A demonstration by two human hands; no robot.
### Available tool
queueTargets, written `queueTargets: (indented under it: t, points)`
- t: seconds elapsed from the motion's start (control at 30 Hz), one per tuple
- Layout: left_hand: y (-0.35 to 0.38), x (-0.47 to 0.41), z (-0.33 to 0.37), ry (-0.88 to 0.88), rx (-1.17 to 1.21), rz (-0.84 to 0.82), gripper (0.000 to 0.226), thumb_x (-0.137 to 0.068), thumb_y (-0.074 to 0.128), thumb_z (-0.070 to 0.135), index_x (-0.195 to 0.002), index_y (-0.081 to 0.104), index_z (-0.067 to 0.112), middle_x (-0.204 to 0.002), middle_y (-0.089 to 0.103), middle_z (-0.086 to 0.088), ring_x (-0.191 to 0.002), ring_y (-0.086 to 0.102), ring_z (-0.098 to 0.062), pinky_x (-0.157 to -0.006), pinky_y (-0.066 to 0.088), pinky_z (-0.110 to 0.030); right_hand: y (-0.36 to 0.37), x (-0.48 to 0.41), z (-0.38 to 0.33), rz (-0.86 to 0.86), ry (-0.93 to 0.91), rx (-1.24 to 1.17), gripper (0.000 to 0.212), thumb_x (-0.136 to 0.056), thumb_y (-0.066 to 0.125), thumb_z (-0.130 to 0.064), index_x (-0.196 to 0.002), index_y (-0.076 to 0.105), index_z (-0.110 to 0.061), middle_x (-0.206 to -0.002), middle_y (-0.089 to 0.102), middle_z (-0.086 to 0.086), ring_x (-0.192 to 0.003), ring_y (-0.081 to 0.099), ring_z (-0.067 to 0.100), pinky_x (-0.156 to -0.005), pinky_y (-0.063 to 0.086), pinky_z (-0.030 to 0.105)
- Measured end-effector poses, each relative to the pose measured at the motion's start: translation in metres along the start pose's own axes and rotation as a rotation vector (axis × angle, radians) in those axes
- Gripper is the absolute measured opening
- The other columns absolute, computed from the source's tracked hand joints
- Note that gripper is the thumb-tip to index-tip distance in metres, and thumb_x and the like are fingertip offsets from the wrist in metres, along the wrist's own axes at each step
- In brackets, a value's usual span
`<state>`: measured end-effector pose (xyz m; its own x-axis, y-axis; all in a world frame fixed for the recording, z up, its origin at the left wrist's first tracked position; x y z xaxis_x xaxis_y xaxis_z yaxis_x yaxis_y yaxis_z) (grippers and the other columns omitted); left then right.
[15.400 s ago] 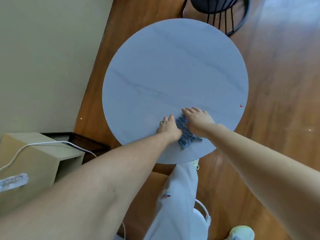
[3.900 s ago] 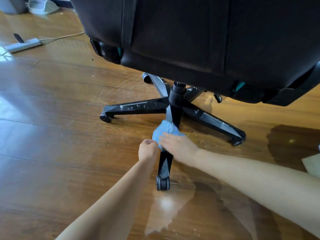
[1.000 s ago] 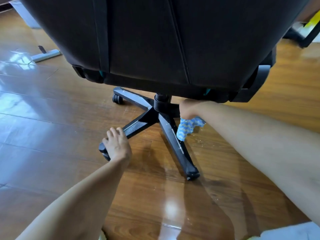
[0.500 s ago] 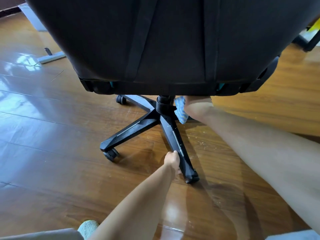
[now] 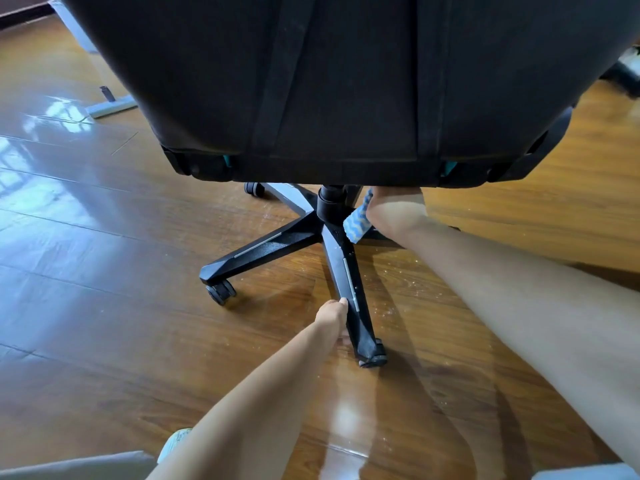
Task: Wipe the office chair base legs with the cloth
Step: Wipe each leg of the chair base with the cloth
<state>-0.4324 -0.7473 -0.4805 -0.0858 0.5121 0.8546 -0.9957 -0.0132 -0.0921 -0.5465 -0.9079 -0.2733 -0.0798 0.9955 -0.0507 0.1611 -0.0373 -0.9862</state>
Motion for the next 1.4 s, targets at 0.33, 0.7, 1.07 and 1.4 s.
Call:
queueTargets:
  t: [0.33, 0.7, 1.07, 1.4]
  points:
    - [-0.010, -0.007, -0.003, 0.055, -0.007, -0.012, 0.040, -0.113, 0.041, 0.042, -0.142, 0.056, 0.018, -0.126, 0.070, -0.014, -0.102, 0.072, -0.031, -0.089, 0.062, -0.050, 0.027, 0.005, -0.036, 0.262, -0.088, -0.084, 0.023, -0.098, 0.049, -0.013, -0.117, 0.061, -0.010, -0.113, 0.065, 0.013, -0.104, 0.063, 0.032, -0.076, 0.043, 0.033]
    - [-0.029, -0.013, 0.018, 0.151, 0.015, -0.185, 0.046, -0.111, 0.055, 0.022, -0.154, 0.043, 0.011, -0.128, 0.066, -0.017, -0.117, 0.071, -0.036, -0.100, 0.060, -0.051, 0.144, 0.003, -0.042, -0.197, -0.359, 0.005, 0.053, -0.109, 0.040, -0.020, -0.160, 0.028, -0.020, -0.167, 0.024, -0.001, -0.155, 0.019, 0.015, -0.122, 0.030, 0.037]
    - [-0.033, -0.015, 0.020, 0.115, 0.000, -0.167, 0.052, -0.109, 0.059, 0.020, -0.157, 0.041, 0.010, -0.139, 0.065, -0.023, -0.123, 0.069, -0.039, -0.106, 0.055, -0.050, 0.153, 0.051, -0.044, -0.044, -0.517, 0.053, 0.052, -0.099, 0.055, -0.008, -0.150, 0.049, -0.017, -0.159, 0.042, -0.002, -0.150, 0.032, 0.010, -0.113, 0.039, 0.028]
    - [-0.072, -0.027, 0.045, 0.337, 0.040, 0.166, 0.038, -0.091, 0.063, 0.007, -0.127, 0.066, 0.019, -0.115, 0.075, -0.004, -0.105, 0.072, -0.021, -0.096, 0.059, -0.039, 0.085, -0.004, -0.030, -0.028, -0.036, -0.613, 0.024, -0.099, 0.057, -0.027, -0.116, 0.073, -0.032, -0.109, 0.069, -0.010, -0.094, 0.063, 0.009, -0.080, 0.050, 0.027]
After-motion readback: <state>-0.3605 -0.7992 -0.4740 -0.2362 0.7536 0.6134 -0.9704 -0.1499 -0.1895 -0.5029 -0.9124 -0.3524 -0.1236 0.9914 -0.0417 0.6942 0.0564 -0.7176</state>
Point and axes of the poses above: each hand's wrist, its own x-axis away from the middle knuckle, its own y-axis out of the palm, z = x × y, the point moved 8 cm from there along -x, towards the middle knuckle
